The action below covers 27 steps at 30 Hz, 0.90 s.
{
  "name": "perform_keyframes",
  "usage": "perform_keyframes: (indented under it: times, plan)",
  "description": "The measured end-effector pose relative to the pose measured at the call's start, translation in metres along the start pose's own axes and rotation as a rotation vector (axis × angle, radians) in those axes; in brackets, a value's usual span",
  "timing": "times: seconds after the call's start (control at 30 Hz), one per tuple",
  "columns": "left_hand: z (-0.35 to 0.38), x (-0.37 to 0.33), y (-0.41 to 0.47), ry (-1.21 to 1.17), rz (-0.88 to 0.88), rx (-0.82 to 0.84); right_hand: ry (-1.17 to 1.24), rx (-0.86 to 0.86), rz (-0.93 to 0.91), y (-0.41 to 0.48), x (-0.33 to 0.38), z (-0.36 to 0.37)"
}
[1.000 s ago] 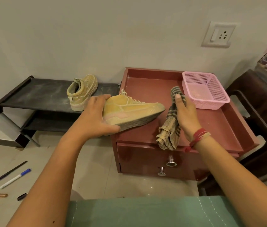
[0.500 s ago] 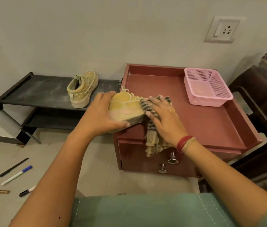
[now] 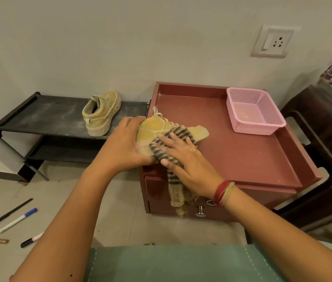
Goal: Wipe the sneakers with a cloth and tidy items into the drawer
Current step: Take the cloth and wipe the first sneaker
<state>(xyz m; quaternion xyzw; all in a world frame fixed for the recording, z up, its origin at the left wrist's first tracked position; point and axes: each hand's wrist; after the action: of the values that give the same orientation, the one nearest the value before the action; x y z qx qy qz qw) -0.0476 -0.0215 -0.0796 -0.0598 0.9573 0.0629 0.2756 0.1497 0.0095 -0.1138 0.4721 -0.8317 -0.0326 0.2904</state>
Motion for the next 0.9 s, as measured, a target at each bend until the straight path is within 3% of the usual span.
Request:
perform_keyframes:
  times: [0.17, 0.33, 0.4, 0.47, 0.57, 0.67, 0.77, 0.9]
  plan:
    - [0.001, 0.000, 0.001, 0.038, 0.024, -0.014, -0.111, -0.164, 0.354, 0.004, -0.025, -0.012]
    - [0.000, -0.001, 0.000, 0.049, 0.053, -0.021, -0.141, -0.068, 0.130, -0.009, -0.006, -0.005]
    - [-0.002, -0.001, -0.002, 0.079, 0.066, -0.014, -0.186, -0.102, 0.317, -0.012, -0.033, -0.017]
    - [-0.004, 0.000, -0.003, 0.118, 0.090, -0.014, -0.003, -0.137, 0.525, -0.014, -0.064, -0.036]
    - [-0.006, -0.001, -0.003, 0.134, 0.078, -0.003, 0.402, -0.413, 0.651, -0.016, -0.081, -0.058]
    - [-0.002, -0.006, 0.000, 0.149, 0.039, -0.008, 0.431, -0.682, 0.606, -0.011, -0.075, -0.067]
    - [0.008, -0.016, 0.000, 0.203, 0.038, -0.003, 0.356, -0.620, 0.547, -0.002, -0.070, -0.051]
    - [0.022, -0.028, 0.002, 0.196, -0.036, -0.061, 0.245, -0.366, 0.350, -0.003, -0.044, 0.000]
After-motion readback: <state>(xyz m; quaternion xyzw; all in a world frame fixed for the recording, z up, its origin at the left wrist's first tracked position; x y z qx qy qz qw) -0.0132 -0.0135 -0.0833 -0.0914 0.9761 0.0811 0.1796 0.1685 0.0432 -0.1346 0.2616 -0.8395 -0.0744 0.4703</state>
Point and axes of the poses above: each hand's wrist, its own y-axis towards the middle knuckle, its own z-axis out of the palm, x = y × z, and after that the axes turned 8 degrees about -z, right-handed
